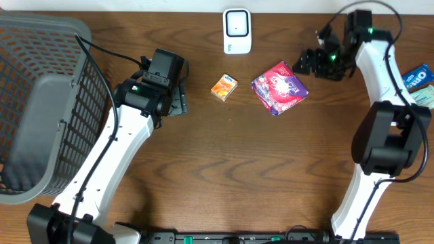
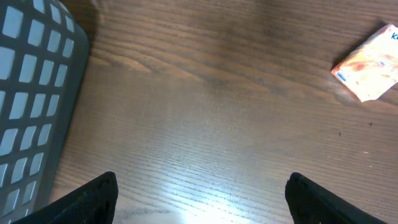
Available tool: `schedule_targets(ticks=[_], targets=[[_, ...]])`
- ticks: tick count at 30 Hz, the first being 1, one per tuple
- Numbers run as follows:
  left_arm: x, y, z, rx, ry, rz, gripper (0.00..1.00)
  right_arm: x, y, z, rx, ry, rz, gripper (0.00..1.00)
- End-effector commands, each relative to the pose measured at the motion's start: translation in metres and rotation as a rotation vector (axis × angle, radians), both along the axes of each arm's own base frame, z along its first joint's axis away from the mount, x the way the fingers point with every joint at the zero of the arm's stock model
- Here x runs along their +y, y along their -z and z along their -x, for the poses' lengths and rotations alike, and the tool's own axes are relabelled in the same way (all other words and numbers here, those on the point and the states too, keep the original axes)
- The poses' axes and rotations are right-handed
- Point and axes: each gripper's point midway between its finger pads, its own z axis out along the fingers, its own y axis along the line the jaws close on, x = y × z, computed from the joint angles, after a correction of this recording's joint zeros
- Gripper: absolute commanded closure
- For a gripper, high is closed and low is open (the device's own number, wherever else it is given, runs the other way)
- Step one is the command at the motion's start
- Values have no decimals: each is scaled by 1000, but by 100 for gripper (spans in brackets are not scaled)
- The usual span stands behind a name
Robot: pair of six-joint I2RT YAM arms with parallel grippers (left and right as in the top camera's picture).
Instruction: Scan the item barcode
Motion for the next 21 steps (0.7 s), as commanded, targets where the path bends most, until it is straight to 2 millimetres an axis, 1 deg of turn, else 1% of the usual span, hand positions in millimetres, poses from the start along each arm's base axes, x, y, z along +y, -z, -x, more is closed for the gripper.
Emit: schedule_targets(ticks=[1, 3, 4, 5, 7, 9, 11, 12, 15, 18, 21], targets=[[3, -1, -2, -6, -17, -14, 14, 21, 25, 18, 22, -48, -189, 14], [3, -1, -2, -6, -17, -14, 14, 22, 42, 25, 38, -37, -195, 17], [3, -1, -2, -6, -17, -14, 14, 23, 54, 31, 55, -25, -200, 21], [3, -1, -2, -6, -17, -14, 14, 24, 62, 35, 66, -17, -202, 27], [3, -1, -2, -6, -17, -14, 14, 25, 74, 43, 88, -2, -208, 43], [3, -1, -2, -6, -17, -14, 14, 26, 81, 50, 103, -1, -210, 56], [3, -1, -2, -6, -17, -14, 14, 27, 83, 54, 119, 1, -212, 80], [3, -1, -2, -6, -17, -14, 14, 27, 83, 55, 130, 9, -214, 98], [3, -1, -2, -6, -17, -14, 14, 28, 73, 51, 146, 46, -235, 99], [3, -1, -2, -6, -17, -14, 14, 39, 44, 40, 97, 32, -311, 99], [3, -1, -2, -6, -17, -14, 14, 45, 5, 22, 49, 68, -358, 99]])
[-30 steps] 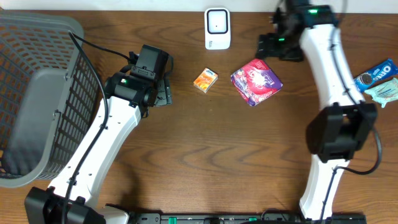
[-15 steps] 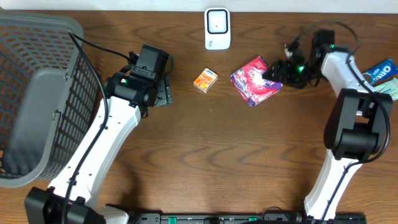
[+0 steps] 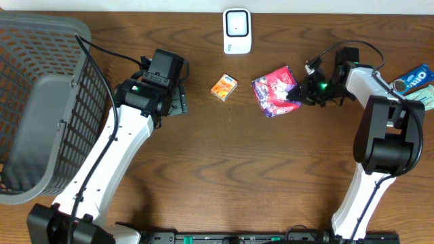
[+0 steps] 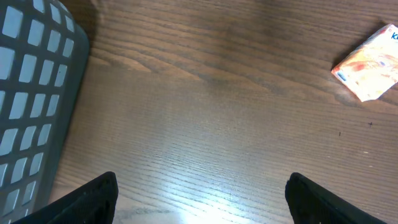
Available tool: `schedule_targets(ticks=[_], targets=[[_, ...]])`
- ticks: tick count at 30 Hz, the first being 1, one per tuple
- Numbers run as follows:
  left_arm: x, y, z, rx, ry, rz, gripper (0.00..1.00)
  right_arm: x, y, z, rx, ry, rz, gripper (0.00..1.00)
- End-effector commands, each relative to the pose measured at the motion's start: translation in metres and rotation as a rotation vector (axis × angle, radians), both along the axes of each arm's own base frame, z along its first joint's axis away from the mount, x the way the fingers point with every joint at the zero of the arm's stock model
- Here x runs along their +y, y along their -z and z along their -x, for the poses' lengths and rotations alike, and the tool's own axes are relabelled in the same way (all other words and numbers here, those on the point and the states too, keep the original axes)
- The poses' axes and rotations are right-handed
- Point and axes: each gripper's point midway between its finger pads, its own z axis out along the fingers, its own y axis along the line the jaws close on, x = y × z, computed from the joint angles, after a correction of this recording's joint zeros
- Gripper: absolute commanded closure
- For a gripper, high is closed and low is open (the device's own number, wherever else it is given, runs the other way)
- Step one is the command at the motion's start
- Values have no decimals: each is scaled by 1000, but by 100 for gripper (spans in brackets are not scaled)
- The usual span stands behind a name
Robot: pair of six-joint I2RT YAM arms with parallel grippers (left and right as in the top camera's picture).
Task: Scan the item barcode
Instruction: 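Lift the purple pack up to the scanner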
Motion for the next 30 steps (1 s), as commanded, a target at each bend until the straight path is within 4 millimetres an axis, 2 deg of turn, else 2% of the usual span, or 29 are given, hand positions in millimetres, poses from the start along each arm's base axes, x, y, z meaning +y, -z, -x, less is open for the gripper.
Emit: schedule_targets(ticks=[1, 4, 7, 11, 15, 19, 24, 30], targets=[[3, -1, -2, -6, -17, -14, 14, 13, -70, -28, -94, 60, -75, 99], [3, -1, -2, -6, -17, -14, 14, 21, -102, -43, -143, 97, -92, 99], [3, -1, -2, -6, -17, -14, 14, 39, -120, -60, -188, 132, -128, 99], [3, -1, -2, -6, -17, -13, 14, 71, -124, -82, -200, 207, -147, 99], [3, -1, -2, -6, -17, -13, 14, 106, -134, -111, -293, 303, -140, 99], [3, -1, -2, -6, -17, -14, 14, 124, -144, -130, -387, 411, -102, 99], [3, -1, -2, -6, -17, -13, 14, 128, -137, -142, -447, 487, -30, 99], [3, -1, -2, -6, -17, -13, 14, 108, -126, -151, -446, 539, 8, 99]])
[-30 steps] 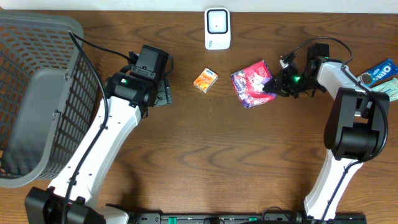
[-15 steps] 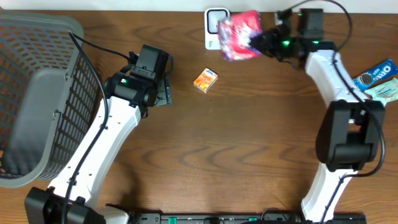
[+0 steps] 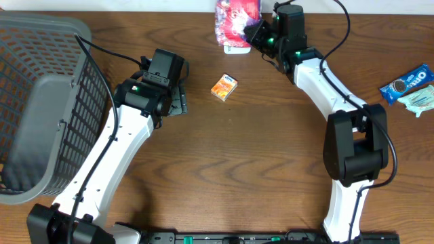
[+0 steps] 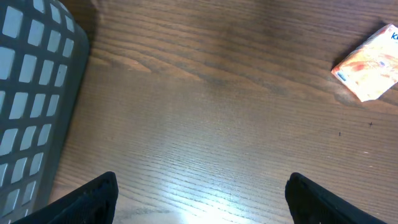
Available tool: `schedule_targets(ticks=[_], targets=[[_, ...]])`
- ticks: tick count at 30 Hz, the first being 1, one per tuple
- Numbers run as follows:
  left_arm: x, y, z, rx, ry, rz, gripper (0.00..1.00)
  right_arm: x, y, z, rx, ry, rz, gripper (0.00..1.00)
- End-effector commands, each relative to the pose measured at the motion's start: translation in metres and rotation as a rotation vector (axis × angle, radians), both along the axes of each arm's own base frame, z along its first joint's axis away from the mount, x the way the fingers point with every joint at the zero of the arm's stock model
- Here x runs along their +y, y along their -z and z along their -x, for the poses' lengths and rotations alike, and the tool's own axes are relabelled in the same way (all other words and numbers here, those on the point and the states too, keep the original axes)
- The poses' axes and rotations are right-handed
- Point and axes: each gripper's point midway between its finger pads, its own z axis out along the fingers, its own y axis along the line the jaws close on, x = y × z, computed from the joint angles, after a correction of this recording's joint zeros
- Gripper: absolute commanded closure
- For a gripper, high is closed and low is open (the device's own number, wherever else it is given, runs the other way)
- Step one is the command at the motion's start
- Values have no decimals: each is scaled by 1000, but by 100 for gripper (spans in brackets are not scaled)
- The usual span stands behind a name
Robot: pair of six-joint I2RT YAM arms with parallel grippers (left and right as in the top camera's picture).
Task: Scan the item barcode
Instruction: 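Lift the purple pack up to the scanner, then carry the purple pack right and drop it at the right edge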
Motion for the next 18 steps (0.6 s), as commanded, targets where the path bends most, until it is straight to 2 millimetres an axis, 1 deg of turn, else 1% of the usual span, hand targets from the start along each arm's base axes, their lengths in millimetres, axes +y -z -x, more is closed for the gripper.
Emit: schedule_targets(ticks=[1, 3, 5, 6, 7, 9, 11, 12, 13, 15, 18], targets=[[3, -1, -2, -6, -17, -14, 14, -25, 4, -13, -2, 91, 13, 99], [3, -1, -2, -6, -17, -14, 14, -35, 2, -16, -4, 98, 7, 99], [3, -1, -2, -6, -17, -13, 14, -48, -5, -21, -17, 90, -7, 99], [3, -1, -2, -6, -17, -13, 14, -62, -14, -25, -35, 76, -24, 99], [3, -1, -2, -6, -17, -14, 14, -71, -20, -28, -45, 68, -32, 99], [3, -1, -2, -6, -17, -13, 14, -101, -31, -31, -44, 70, -48, 99], [3, -1, -2, -6, -17, -13, 14, -136, -31, -31, -1, 107, -36, 99], [3, -1, -2, -6, -17, -13, 14, -160, -28, -27, 43, 139, -16, 99], [3, -1, -2, -6, -17, -13, 14, -207, -15, -14, 136, 210, 45, 99], [3, -1, -2, -6, -17, -13, 14, -258, 3, 8, 253, 306, 124, 99], [3, -1, -2, -6, -17, -13, 14, -321, 27, 44, 402, 427, 216, 99]])
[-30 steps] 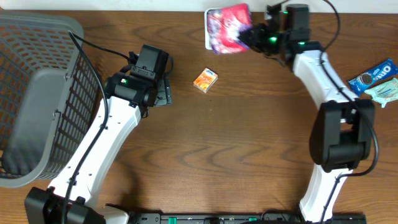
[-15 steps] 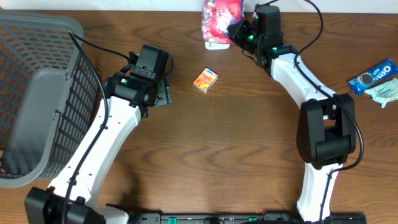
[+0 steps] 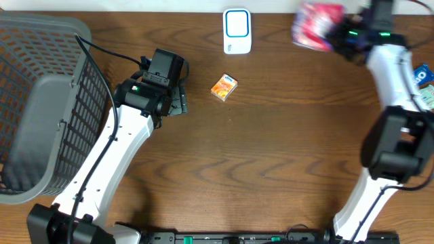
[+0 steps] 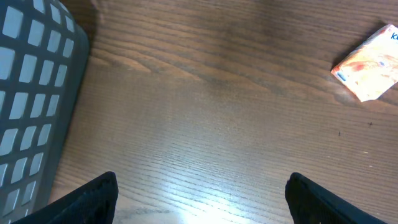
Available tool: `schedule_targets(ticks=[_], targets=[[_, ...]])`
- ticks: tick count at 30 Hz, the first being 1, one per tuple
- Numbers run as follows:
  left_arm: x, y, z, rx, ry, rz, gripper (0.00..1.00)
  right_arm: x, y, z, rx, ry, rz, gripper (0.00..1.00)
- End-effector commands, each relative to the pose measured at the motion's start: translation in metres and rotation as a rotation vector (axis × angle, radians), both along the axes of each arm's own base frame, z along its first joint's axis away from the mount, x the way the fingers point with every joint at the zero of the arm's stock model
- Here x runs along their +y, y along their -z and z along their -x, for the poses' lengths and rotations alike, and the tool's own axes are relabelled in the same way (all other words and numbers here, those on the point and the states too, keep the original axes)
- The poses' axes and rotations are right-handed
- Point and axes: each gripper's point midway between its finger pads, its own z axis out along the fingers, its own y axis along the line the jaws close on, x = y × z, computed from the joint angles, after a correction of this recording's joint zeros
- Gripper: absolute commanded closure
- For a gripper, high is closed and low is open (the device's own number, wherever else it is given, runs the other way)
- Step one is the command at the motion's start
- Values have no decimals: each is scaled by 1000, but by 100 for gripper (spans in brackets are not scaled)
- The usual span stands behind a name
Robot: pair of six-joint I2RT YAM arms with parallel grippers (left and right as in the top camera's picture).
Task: Scan the item barcode
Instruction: 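Carry the purple pack right and drop it at the right edge, then reach the right gripper to the orange Kleenex box and grasp it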
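Observation:
The pink and purple snack packet [image 3: 314, 26] hangs blurred above the table's far edge, to the right of the white barcode scanner [image 3: 237, 30]. My right gripper [image 3: 337, 34] is shut on the packet's right side. A small orange box [image 3: 224, 87] lies on the table below the scanner and also shows at the upper right of the left wrist view [image 4: 369, 63]. Left of that box, my left gripper [image 3: 179, 100] hovers low over bare wood with its fingers [image 4: 93, 199] wide open and nothing between them.
A large grey mesh basket [image 3: 37, 102] fills the left side, and its wall [image 4: 28, 106] is close to my left gripper. A blue cookie pack [image 3: 426, 71] and a pale wrapper [image 3: 427, 98] lie at the right edge, partly behind the right arm.
My right gripper has carried the pink packet from over the scanner to the right, now clear of it near the far right. The left arm and the orange box have not moved.
The pink packet lay on the table right of the orange box while my right gripper was beyond it. Then the gripper was at the packet's right edge. Then it held the packet up over the scanner, and now holds it to the scanner's right.

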Motion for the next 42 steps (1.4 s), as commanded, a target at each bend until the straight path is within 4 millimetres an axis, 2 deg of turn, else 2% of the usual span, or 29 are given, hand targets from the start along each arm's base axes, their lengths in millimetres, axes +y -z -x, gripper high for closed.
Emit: schedule_targets(ticks=[1, 3, 6, 7, 10, 13, 16, 18, 20, 24, 27, 30, 32, 34, 36, 40, 42], targets=[[3, -1, -2, -6, -17, -14, 14, -90, 14, 37, 127, 117, 182, 99], [3, -1, -2, -6, -17, -14, 14, -126, 21, 58, 185, 142, 242, 99], [3, -1, -2, -6, -17, -14, 14, -158, 23, 74, 198, 128, 286, 94], [3, -1, -2, -6, -17, -14, 14, -168, 23, 78, 200, 128, 297, 88], [3, -1, -2, -6, -17, -14, 14, -189, 23, 88, 200, 127, 324, 64], [3, -1, -2, -6, -17, -14, 14, -201, 22, 93, 201, 146, 327, 32], [3, -1, -2, -6, -17, -14, 14, -200, 23, 96, 203, 143, 309, 16], [3, -1, -2, -6, -17, -14, 14, -188, 23, 94, 185, 96, 258, 15], [3, -1, -2, -6, -17, -14, 14, -163, 19, 87, 136, 6, 173, 15], [3, -1, -2, -6, -17, -14, 14, -96, 3, 70, 12, -202, -1, 15], [3, -1, -2, -6, -17, -14, 14, -59, -2, 66, -20, -315, -42, 15], [3, -1, -2, -6, -17, -14, 14, -31, 0, 61, -11, -381, -25, 14], [3, -1, -2, -6, -17, -14, 14, -26, 7, 59, 32, -367, 26, 7], [3, -1, -2, -6, -17, -14, 14, -23, 12, 58, 66, -344, 52, 7], [3, -1, -2, -6, -17, -14, 14, -10, 10, 57, 55, -374, 35, 8], [3, -1, -2, -6, -17, -14, 14, 27, -1, 53, -16, -489, -28, 8], [3, -1, -2, -6, -17, -14, 14, 52, -3, 54, -22, -542, -51, 8]])
